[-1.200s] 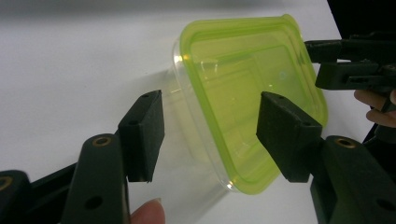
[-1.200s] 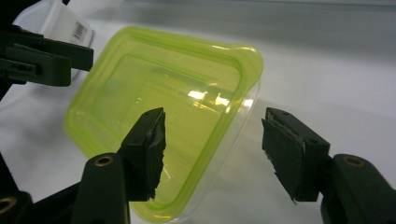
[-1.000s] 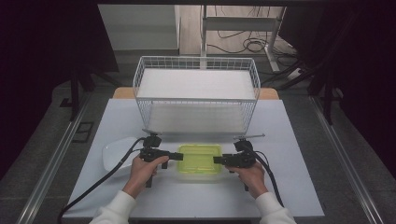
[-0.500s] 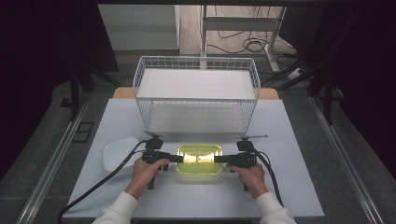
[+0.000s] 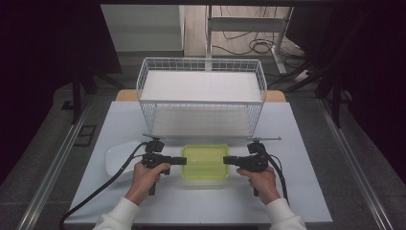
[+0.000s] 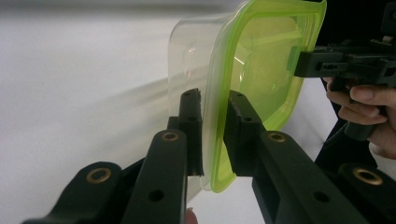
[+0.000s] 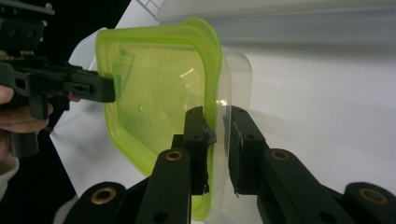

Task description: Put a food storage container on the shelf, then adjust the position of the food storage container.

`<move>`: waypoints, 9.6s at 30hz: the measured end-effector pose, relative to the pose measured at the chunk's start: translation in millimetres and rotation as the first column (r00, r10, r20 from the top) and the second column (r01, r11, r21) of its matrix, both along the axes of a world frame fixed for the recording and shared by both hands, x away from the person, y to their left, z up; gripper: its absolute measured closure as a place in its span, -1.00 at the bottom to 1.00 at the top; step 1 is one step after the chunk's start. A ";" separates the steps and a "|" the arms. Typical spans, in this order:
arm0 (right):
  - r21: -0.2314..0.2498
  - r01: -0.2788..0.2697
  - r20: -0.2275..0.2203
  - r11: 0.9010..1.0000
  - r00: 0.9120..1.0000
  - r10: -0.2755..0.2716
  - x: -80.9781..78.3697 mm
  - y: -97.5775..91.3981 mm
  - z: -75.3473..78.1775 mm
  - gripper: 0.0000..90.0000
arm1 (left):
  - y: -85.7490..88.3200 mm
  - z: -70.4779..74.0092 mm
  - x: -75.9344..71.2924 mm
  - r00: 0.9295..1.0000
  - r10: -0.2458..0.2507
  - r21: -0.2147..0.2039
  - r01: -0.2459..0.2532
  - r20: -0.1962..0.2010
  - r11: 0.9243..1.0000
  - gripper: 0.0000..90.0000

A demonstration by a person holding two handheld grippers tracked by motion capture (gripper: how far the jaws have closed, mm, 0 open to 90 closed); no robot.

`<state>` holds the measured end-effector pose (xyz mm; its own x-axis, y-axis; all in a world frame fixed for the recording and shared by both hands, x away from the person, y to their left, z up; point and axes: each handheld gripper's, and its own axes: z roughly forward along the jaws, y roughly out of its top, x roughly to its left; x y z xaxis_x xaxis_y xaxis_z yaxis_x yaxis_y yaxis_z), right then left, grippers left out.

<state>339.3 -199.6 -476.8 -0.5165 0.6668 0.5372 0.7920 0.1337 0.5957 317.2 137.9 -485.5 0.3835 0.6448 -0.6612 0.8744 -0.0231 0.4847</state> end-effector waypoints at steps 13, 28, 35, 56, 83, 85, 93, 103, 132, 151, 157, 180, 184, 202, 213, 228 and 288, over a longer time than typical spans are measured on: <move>-0.047 -0.051 0.119 0.998 0.991 0.056 -10.3 4.4 21.2 0.72 | 4.8 16.2 -11.1 0.998 0.000 -0.021 0.001 0.067 1.000 0.74; -0.027 -0.075 0.200 0.997 0.977 0.079 -17.8 0.0 42.7 0.71 | 3.3 43.7 -25.0 0.987 0.002 -0.018 0.001 0.163 1.000 0.73; -0.025 -0.088 0.252 0.996 0.963 0.092 -24.6 0.2 56.9 0.70 | 5.7 56.9 -30.2 0.980 -0.001 -0.023 0.006 0.201 1.000 0.73; -0.019 -0.088 0.328 0.996 0.940 0.089 -23.8 -1.2 81.8 0.70 | 4.8 81.9 -27.3 0.962 0.002 -0.018 0.003 0.273 1.000 0.73; 0.008 -0.099 0.459 0.995 0.885 0.084 -2.8 4.0 151.1 0.70 | 14.0 152.4 -3.1 0.920 -0.003 -0.028 0.015 0.391 1.000 0.73; 0.012 -0.100 0.460 0.995 0.884 0.083 0.4 4.2 154.0 0.70 | 14.4 157.9 0.9 0.918 -0.002 -0.025 0.013 0.396 1.000 0.73; 0.012 -0.091 0.466 0.996 0.881 0.075 11.9 6.8 159.6 0.69 | 16.2 164.9 14.4 0.916 0.001 -0.020 0.008 0.401 1.000 0.73; 0.029 -0.089 0.470 0.996 0.880 0.065 37.9 10.1 168.1 0.69 | 20.5 172.7 42.6 0.916 0.019 -0.038 -0.004 0.401 0.999 0.73; 0.054 -0.087 0.418 0.995 0.907 0.057 101.8 13.8 198.1 0.69 | 27.2 201.5 113.5 0.929 0.016 -0.041 -0.001 0.369 0.999 0.75; 0.096 -0.033 0.201 0.995 0.979 0.013 154.6 18.5 174.1 0.71 | 31.2 171.8 164.7 0.985 0.017 -0.051 -0.008 0.173 0.999 0.75; 0.080 0.012 0.146 0.997 0.989 -0.024 169.3 21.4 165.6 0.69 | 31.9 165.0 178.2 0.991 0.026 -0.082 -0.015 0.128 0.996 0.73; 0.200 0.224 0.048 0.954 0.970 -0.238 169.9 22.9 154.3 0.00 | 35.8 160.0 187.9 0.966 0.153 -0.114 -0.131 0.209 0.985 -0.26; 0.223 0.250 0.083 0.942 0.958 -0.273 157.6 23.3 157.7 -0.17 | 37.5 166.2 180.7 0.951 0.154 -0.092 -0.134 0.267 0.987 -0.48; 0.092 0.067 0.303 0.993 0.949 -0.092 98.4 3.8 182.8 -0.25 | 42.9 176.9 101.3 0.910 -0.002 0.036 -0.014 0.414 0.999 -0.53; -0.009 -0.036 0.371 0.999 0.928 0.037 44.8 -11.3 157.6 -0.28 | 51.1 144.2 37.8 0.900 -0.041 0.078 0.007 0.434 0.997 -0.46; -0.109 -0.103 0.285 0.989 0.950 0.131 -10.1 -21.6 74.7 -0.31 | 49.7 69.4 -29.1 0.937 -0.110 0.182 0.051 0.331 0.982 -0.44; -0.162 -0.087 0.203 0.983 0.972 0.120 -33.8 -26.5 22.9 -0.34 | 132.6 45.7 43.9 0.988 0.015 0.463 -0.086 0.157 0.882 -0.08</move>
<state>305.5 -226.1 -453.9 -0.6782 0.6684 0.3054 0.6272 0.3098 0.7146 361.1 270.5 -439.8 0.4100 0.8855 -0.2186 0.8018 -0.2357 0.5492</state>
